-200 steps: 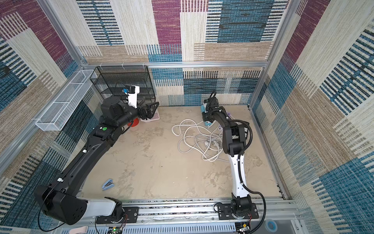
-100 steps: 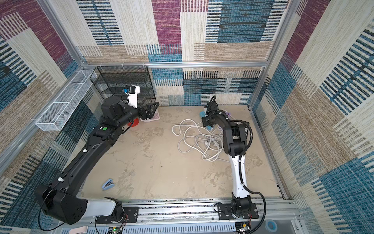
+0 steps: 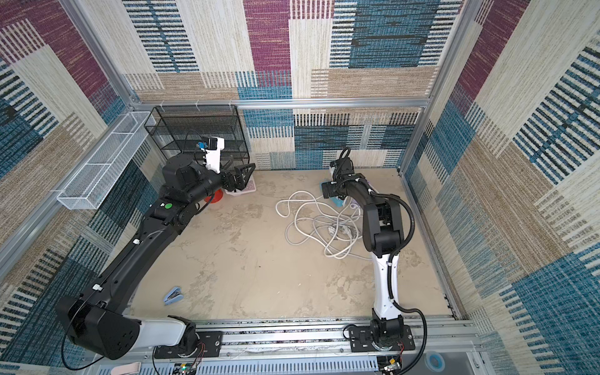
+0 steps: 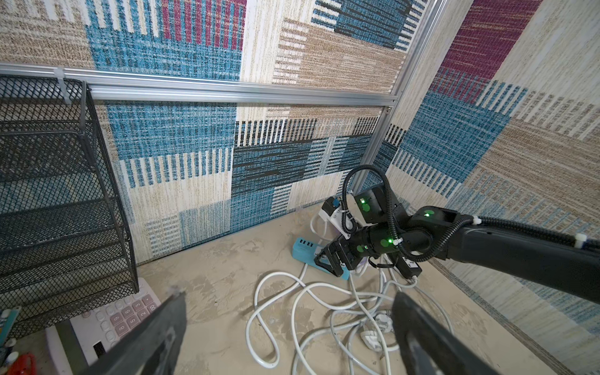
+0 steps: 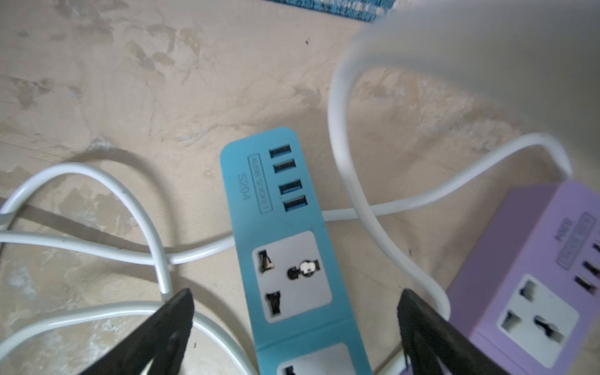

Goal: Unwrap the cord wrapped around the power strip
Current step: Place the power strip at the center of the board, then reset both arms

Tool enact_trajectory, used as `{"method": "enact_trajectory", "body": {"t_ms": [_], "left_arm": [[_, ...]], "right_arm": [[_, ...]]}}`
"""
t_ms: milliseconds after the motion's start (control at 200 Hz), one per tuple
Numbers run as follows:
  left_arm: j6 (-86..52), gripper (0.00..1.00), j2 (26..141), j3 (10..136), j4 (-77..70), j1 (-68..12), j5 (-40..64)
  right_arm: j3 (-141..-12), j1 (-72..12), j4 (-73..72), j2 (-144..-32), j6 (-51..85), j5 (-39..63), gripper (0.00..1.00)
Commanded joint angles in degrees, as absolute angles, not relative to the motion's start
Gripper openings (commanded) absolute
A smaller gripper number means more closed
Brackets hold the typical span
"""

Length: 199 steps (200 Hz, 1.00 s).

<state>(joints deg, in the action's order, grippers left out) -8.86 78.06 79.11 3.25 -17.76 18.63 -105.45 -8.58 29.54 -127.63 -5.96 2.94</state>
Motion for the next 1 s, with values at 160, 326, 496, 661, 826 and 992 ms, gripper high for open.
{"method": "enact_trajectory", "body": {"t_ms": [160,326,496,661,826,992], "left_arm": [[-8.4,0.99,78.2,79.0,1.1,-17.7,19.7],[-8.2,0.99,78.2,79.0,1.2,-17.7,19.6],[-8.1,0.99,78.2,79.0,1.1,-17.7,19.7],[-8.0,0.99,78.1,79.0,1.1,-17.7,19.8],[-7.8,0.99,78.0,78.8,1.0,-17.8,19.3],[-7.6,0.99,77.8,78.1,0.2,-17.7,18.6]], "right_arm": [[-104.7,-8.8,22.7,-125.7,-7.5,8.9,0.98],[-105.8,-8.8,23.2,-127.4,-6.8,17.3,0.98],[-104.3,-8.7,20.8,-127.5,-5.7,30.4,0.98],[-103.3,-8.8,19.4,-126.3,-5.2,34.9,0.98],[-95.9,-9.0,13.6,-118.4,-5.4,31.7,0.98],[-83.2,-9.0,4.4,-107.1,-4.7,25.2,0.98]]}}
